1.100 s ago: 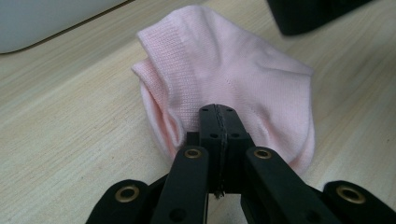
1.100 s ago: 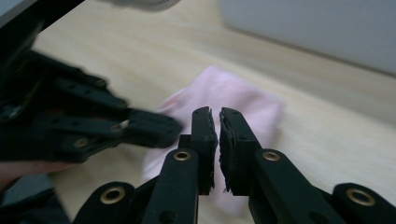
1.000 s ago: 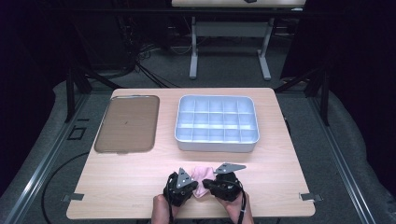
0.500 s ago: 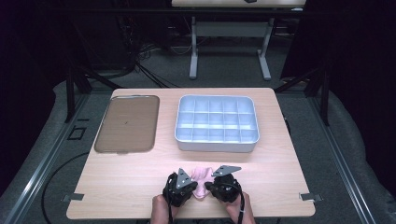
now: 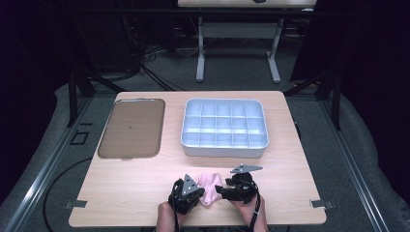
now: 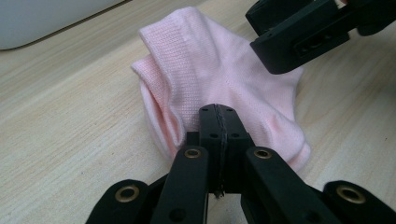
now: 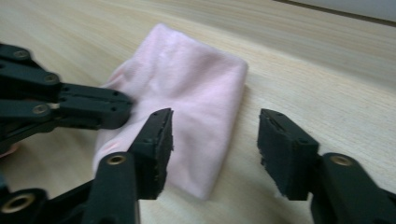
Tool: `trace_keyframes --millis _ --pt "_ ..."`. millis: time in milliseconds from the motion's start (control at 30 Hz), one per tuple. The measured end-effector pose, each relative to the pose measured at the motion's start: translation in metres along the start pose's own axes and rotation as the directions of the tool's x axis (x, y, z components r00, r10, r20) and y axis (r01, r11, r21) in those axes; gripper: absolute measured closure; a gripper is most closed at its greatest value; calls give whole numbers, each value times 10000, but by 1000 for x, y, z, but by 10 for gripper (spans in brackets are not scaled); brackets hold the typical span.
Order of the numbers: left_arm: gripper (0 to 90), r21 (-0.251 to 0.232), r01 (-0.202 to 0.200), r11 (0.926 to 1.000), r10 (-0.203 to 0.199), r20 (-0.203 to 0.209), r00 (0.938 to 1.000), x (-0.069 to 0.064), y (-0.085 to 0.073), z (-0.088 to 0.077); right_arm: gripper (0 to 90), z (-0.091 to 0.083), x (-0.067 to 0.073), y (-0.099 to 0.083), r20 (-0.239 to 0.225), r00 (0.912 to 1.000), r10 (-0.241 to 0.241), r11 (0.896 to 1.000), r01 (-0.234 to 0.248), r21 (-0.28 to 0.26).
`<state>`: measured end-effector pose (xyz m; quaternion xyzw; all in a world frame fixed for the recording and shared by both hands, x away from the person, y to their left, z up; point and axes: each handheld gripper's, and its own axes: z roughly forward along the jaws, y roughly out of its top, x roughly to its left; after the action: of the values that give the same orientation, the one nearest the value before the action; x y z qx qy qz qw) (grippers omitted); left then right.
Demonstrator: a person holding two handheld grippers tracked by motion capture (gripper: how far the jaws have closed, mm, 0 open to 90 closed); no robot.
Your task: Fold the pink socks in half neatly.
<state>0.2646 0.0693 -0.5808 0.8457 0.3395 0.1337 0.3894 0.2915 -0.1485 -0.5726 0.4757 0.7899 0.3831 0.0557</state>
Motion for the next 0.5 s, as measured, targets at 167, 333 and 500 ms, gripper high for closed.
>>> trace_keyframes --millis 167,333,500 --pt "899 -45 4 10000 -4 -6 10000 0 0 0 330 8 7 4 637 9979 -89 9994 67 352" --pt "899 -52 -17 10000 17 7 10000 0 0 0 450 9 8 7 991 9942 -406 9980 355 527" --pt "899 -42 -44 10000 43 -12 10000 0 0 0 567 9 9 11 801 9948 -624 9945 552 889"
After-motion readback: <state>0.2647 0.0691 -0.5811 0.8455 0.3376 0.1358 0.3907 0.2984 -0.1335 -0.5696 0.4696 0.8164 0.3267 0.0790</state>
